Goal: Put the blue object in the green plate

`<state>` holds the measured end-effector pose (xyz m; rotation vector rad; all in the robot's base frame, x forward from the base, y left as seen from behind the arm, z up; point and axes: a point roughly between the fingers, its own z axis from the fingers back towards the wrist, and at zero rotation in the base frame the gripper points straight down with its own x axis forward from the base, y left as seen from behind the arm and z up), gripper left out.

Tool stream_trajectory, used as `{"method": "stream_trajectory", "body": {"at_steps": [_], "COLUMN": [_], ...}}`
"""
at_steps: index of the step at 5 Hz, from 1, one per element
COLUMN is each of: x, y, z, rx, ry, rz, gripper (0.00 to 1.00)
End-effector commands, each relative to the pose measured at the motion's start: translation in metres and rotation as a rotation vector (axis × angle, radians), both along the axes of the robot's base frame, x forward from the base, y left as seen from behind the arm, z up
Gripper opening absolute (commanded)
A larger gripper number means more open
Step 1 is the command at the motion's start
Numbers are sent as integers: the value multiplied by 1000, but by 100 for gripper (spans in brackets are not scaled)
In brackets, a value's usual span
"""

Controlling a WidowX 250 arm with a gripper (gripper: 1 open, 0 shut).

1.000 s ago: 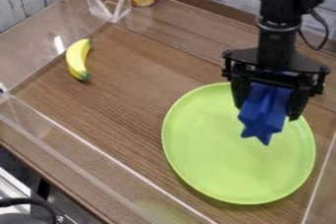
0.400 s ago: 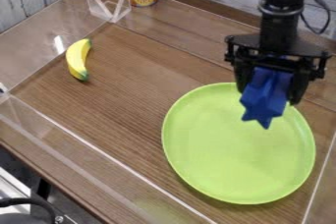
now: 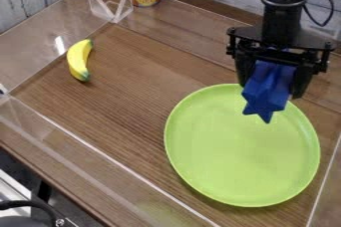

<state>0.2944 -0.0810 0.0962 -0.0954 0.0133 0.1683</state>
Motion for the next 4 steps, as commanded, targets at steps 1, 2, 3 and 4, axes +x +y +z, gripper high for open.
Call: {"method": "stream_trajectory", "body": {"at_steps": [1,2,3,4], "x": [7,6,5,3], "y": [3,1,0,-1], "z": [16,13,9,6], "rx": [-5,-2,1,4], "ry": [-63,-66,-68,-70], "rz": [11,14,17,19], "gripper": [100,100,100,100]}}
